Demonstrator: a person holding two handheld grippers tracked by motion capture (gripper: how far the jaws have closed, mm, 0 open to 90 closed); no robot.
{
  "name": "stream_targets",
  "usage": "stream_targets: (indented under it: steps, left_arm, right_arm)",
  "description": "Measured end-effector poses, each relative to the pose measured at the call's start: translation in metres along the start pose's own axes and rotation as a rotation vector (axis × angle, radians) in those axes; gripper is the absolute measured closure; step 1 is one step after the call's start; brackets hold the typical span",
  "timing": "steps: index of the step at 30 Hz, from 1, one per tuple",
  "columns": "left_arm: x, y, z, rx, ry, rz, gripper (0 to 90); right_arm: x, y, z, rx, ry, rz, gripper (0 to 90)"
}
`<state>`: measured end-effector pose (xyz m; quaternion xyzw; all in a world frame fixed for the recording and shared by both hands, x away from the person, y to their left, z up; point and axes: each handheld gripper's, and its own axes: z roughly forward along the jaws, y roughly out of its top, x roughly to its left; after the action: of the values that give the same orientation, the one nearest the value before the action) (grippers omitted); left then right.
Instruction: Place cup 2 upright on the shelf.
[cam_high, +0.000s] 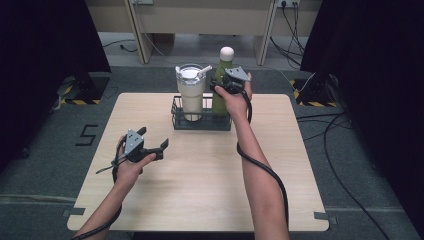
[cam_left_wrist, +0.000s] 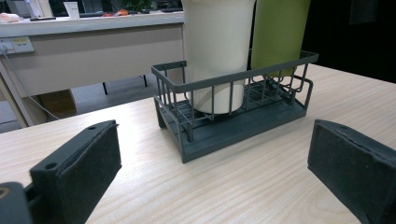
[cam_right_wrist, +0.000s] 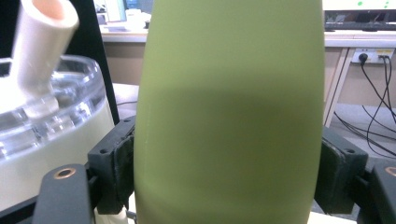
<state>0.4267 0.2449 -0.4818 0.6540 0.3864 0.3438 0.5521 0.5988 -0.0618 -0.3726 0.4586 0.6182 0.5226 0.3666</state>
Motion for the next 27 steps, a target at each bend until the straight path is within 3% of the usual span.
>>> stream_targets:
  steps: [27]
  left_arm:
    - [-0.001,-0.002,0.001,0.006,-0.002,-0.001,1.9]
  right_arm:
    - [0.002,-0.015,0.005,0.028,-0.009,-0.014,22.8]
